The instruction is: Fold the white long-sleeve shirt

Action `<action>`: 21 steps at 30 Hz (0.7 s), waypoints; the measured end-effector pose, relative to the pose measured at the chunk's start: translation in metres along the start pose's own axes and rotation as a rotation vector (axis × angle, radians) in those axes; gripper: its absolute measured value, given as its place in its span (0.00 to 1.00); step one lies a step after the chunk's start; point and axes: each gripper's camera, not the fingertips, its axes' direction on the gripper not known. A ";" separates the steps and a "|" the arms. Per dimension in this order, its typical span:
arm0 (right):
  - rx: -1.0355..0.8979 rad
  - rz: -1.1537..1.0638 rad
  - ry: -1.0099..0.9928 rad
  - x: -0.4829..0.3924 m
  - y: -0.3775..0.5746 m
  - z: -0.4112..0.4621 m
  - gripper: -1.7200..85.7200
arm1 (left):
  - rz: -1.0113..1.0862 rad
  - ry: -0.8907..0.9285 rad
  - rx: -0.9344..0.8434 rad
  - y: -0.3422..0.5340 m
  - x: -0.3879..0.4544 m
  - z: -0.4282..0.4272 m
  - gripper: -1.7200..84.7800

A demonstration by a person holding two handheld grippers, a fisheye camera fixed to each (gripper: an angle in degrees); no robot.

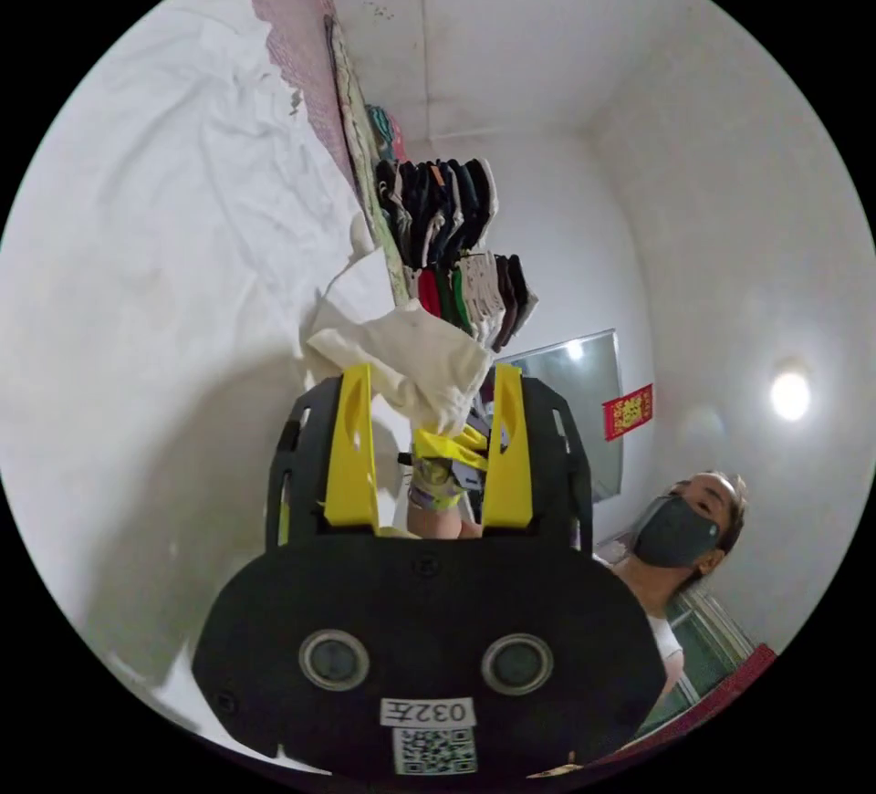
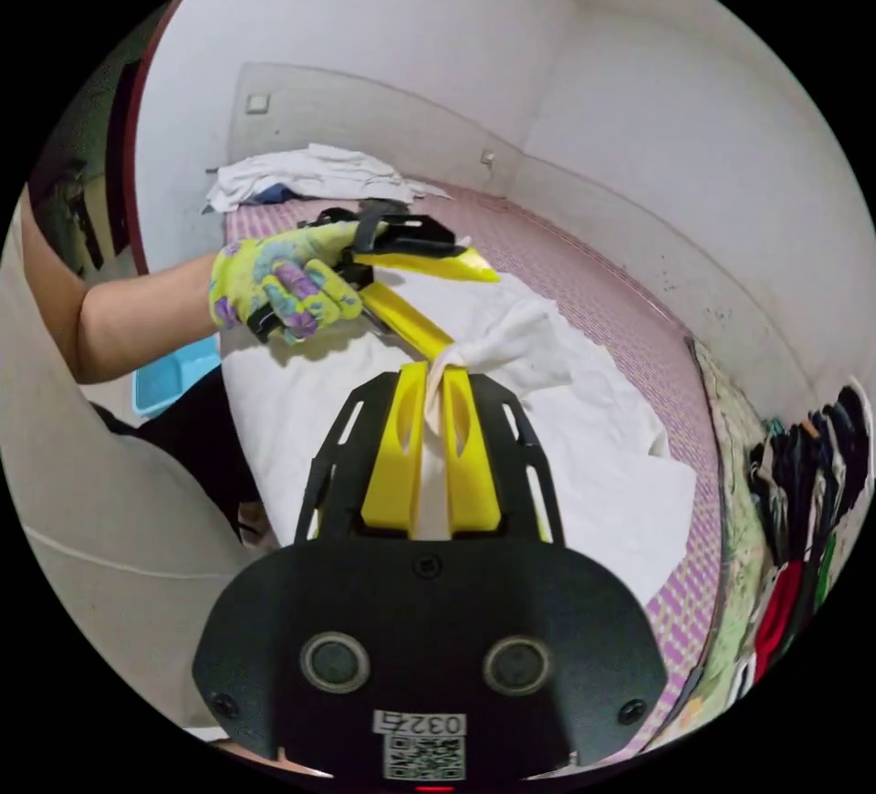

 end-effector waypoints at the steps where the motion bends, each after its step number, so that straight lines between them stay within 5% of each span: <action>1: -0.035 -0.046 -0.006 -0.008 -0.003 0.004 0.08 | 0.000 0.008 0.000 0.003 -0.002 0.001 0.20; 11: -0.135 -0.354 0.230 -0.062 -0.013 0.029 0.08 | 0.042 -0.232 -0.037 0.014 0.020 0.019 0.20; 21: -0.044 -0.159 -0.117 0.000 -0.014 -0.002 0.10 | 0.075 -0.260 -0.072 0.038 0.043 0.053 0.20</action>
